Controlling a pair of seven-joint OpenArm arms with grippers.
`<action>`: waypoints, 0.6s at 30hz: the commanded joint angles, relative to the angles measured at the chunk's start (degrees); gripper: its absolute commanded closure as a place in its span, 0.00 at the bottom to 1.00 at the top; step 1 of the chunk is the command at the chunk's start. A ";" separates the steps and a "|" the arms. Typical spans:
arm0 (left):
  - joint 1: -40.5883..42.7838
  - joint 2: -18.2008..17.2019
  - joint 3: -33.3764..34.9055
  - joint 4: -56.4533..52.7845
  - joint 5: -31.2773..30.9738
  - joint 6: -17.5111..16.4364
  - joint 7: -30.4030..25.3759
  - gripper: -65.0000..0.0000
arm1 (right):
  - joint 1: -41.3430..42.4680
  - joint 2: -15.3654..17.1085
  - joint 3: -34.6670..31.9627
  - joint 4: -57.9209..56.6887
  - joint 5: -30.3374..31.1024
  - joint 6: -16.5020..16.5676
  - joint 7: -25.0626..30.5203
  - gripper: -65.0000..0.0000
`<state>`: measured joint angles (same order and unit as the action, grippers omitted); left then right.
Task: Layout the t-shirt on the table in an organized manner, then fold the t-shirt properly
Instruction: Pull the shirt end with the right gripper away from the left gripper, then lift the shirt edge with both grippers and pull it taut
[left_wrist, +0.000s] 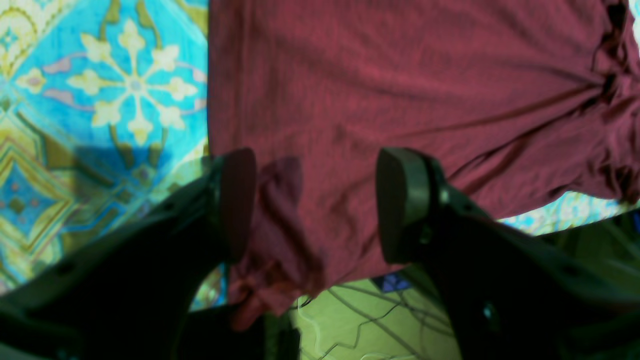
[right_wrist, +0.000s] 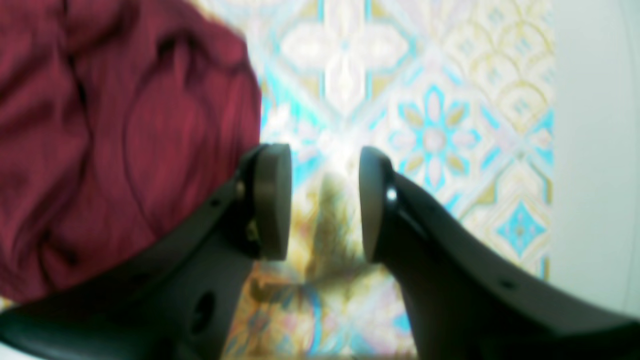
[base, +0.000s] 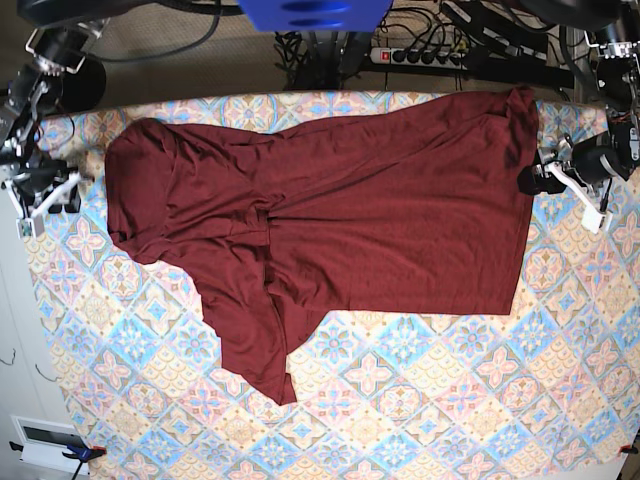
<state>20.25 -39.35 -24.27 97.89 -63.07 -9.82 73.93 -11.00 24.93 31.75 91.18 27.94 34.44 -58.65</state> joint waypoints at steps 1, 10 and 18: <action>0.10 -1.66 -0.21 1.32 -0.89 -0.15 -0.66 0.43 | -0.64 1.14 0.21 2.41 2.17 0.25 1.38 0.67; 4.85 -2.45 -0.12 9.59 -0.54 -0.15 -0.66 0.43 | -9.70 1.23 -5.68 11.81 6.39 0.25 1.38 0.67; 9.33 -2.36 -0.12 9.59 -0.62 -0.15 -0.74 0.43 | -11.90 2.98 -17.20 12.25 6.12 0.25 1.38 0.67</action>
<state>29.87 -40.62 -23.90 106.74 -62.98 -9.87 74.02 -23.68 26.41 14.20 102.41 33.15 34.48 -59.16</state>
